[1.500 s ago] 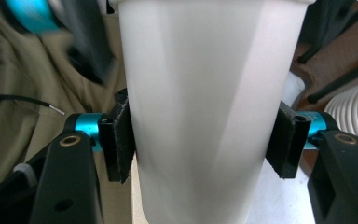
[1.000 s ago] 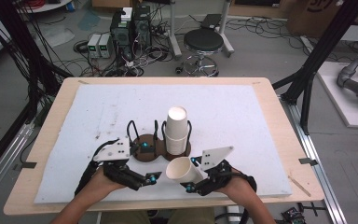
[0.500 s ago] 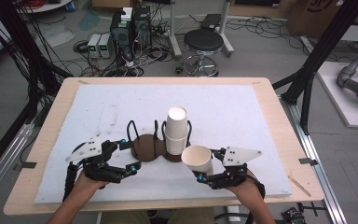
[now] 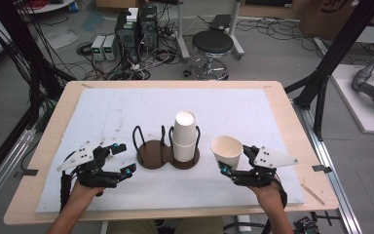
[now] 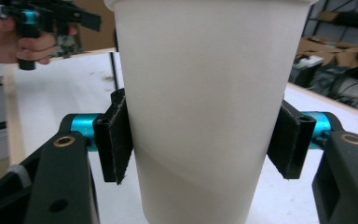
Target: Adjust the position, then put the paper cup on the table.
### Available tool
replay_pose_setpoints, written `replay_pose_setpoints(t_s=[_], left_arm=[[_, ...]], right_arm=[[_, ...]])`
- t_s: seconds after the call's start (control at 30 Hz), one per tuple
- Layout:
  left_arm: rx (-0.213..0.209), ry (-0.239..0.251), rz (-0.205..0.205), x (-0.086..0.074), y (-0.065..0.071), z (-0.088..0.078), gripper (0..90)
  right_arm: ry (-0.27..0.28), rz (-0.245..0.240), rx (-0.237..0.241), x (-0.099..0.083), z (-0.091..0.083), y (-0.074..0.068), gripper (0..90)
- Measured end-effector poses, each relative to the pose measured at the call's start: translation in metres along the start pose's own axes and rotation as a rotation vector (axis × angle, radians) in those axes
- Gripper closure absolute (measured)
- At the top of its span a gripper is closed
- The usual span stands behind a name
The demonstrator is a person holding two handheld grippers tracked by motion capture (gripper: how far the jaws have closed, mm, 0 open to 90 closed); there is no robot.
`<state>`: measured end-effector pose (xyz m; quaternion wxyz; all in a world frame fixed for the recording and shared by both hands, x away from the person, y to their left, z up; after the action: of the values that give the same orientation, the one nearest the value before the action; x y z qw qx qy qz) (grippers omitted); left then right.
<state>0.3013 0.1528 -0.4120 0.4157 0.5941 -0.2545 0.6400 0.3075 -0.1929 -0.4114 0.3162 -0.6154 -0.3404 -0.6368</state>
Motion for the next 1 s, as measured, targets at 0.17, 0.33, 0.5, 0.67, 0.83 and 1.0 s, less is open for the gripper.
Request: replay_pose_setpoints(t_s=[0.17,0.33,0.5,0.67,0.83,1.0], left_arm=[[0.026,0.011,0.018,-0.002,-0.005,-0.009,17.8],[0.039,0.006,0.002,-0.006,-0.007,-0.011,17.8],[0.042,0.004,0.003,-0.007,-0.006,-0.012,17.8],[0.055,0.007,0.001,-0.006,-0.009,-0.013,17.6],[0.065,0.019,-0.002,-0.004,-0.013,-0.014,17.6],[0.073,0.027,0.005,-0.002,-0.015,-0.016,17.6]], right_arm=[[0.036,-0.011,-0.054,0.001,-0.003,0.009,33.4],[0.05,0.0,-0.098,0.0,-0.005,0.014,33.2],[0.063,-0.007,-0.117,0.001,-0.007,0.018,33.0],[0.063,-0.002,-0.14,-0.001,-0.011,0.021,32.9],[0.066,0.001,-0.182,-0.002,-0.016,0.029,32.8],[0.055,-0.015,-0.236,-0.005,-0.016,0.038,32.8]])
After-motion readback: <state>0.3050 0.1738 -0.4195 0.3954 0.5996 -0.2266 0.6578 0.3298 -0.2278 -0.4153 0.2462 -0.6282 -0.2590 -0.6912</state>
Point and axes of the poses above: each handheld gripper's, and its own axes: z roughly forward along the jaws, x roughly out of its top, y roughly to its right, the point moved 8 cm from there along z, roughly forward along the jaws, and after that the axes turned 15 degrees about y, right-handed, at the moved point
